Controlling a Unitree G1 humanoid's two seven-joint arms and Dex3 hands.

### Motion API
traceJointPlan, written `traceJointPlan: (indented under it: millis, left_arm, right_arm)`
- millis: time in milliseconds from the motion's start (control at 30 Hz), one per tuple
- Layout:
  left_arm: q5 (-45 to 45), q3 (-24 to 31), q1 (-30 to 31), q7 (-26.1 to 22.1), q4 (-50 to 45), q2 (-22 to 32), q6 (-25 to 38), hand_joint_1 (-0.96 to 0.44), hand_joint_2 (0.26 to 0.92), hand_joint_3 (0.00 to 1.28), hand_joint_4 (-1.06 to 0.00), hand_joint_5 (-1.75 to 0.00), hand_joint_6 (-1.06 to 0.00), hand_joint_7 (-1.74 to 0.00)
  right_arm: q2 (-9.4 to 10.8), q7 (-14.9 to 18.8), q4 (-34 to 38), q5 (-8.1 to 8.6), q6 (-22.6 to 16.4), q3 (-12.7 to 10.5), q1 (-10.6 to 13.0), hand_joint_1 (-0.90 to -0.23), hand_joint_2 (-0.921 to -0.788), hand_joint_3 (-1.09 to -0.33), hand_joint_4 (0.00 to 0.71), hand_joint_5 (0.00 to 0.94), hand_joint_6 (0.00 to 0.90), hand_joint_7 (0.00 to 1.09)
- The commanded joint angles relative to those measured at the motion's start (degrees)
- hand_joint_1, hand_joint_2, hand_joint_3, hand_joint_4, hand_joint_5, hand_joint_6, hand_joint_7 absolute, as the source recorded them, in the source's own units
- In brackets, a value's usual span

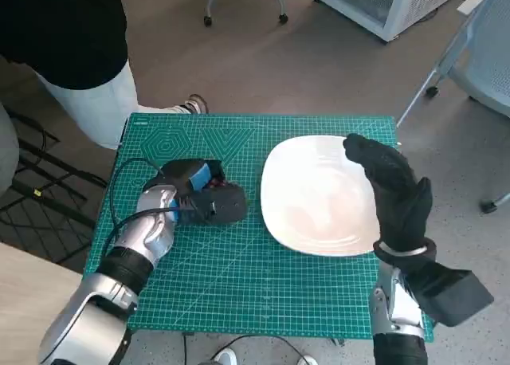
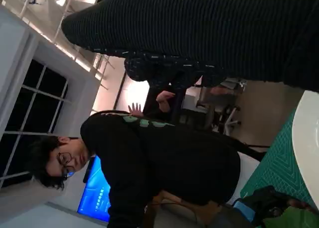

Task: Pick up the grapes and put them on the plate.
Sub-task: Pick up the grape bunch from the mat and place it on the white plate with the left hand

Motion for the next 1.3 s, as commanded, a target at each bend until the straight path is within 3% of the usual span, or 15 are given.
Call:
traceJointPlan:
  millis: [33, 133, 333, 533, 800, 1067, 1200, 1300]
  left_arm:
    - [-0.2, -0.3, 3.2, -1.5, -0.4, 0.4, 0.4, 0.00, 0.921, 0.16, -0.53, -1.50, -0.63, -1.00]
    - [-0.4, 0.0, 3.6, -1.8, -1.9, 0.9, 0.5, 0.00, 0.921, 0.17, -0.51, -1.52, -0.63, -0.99]
    - [-0.6, 0.8, 4.9, -2.5, -6.4, 2.0, 1.2, 0.00, 0.921, 0.20, -0.49, -1.40, -0.52, -1.26]
    - [-0.8, 2.5, 7.7, -3.7, -15.2, 4.2, 2.1, 0.00, 0.921, 0.24, -0.45, -1.40, -0.47, -1.35]
    - [-1.1, 5.8, 12.4, -4.7, -27.8, 7.1, 2.4, 0.00, 0.921, 0.23, -0.47, -1.38, -0.48, -1.35]
    - [-0.7, 9.2, 15.6, -4.7, -37.8, 8.7, 2.9, 0.01, 0.921, 0.20, -0.47, -1.54, -0.58, -1.05]
    - [-0.3, 10.7, 16.8, -5.1, -42.9, 9.4, 3.7, 0.01, 0.921, 0.20, -0.49, -1.53, -0.57, -1.06]
    - [-0.2, 12.0, 17.8, -5.2, -46.3, 9.8, 4.0, 0.00, 0.921, 0.19, -0.52, -1.43, -0.54, -1.16]
  right_arm:
    - [0.2, 0.3, 0.9, 0.63, 0.8, -0.2, 0.5, -0.663, -0.921, -0.755, 0.456, 0.000, 0.011, 0.49]
    - [0.2, 0.3, 0.9, 0.66, 0.8, -0.2, 0.4, -0.663, -0.921, -0.755, 0.456, 0.000, 0.012, 0.49]
    - [0.4, 0.2, 0.8, 0.59, 0.8, -0.1, 0.3, -0.663, -0.921, -0.755, 0.456, 0.000, 0.011, 0.49]
    - [0.4, 0.2, 0.9, 0.54, 0.8, -0.1, 0.2, -0.663, -0.921, -0.757, 0.455, 0.000, 0.010, 0.49]
    - [0.4, 0.2, 1.0, 0.49, 0.6, -0.2, 0.1, -0.663, -0.921, -0.757, 0.455, 0.000, 0.009, 0.49]
    - [0.3, 0.3, 1.3, 0.73, 0.8, -0.3, -0.3, -0.663, -0.921, -0.757, 0.455, 0.000, 0.009, 0.49]
    - [0.2, 0.3, 1.3, 0.74, 0.8, -0.4, -0.4, -0.663, -0.921, -0.757, 0.455, 0.000, 0.008, 0.49]
    - [0.2, 0.3, 1.5, 0.80, 0.8, -0.4, -0.6, -0.663, -0.921, -0.758, 0.455, 0.000, 0.008, 0.49]
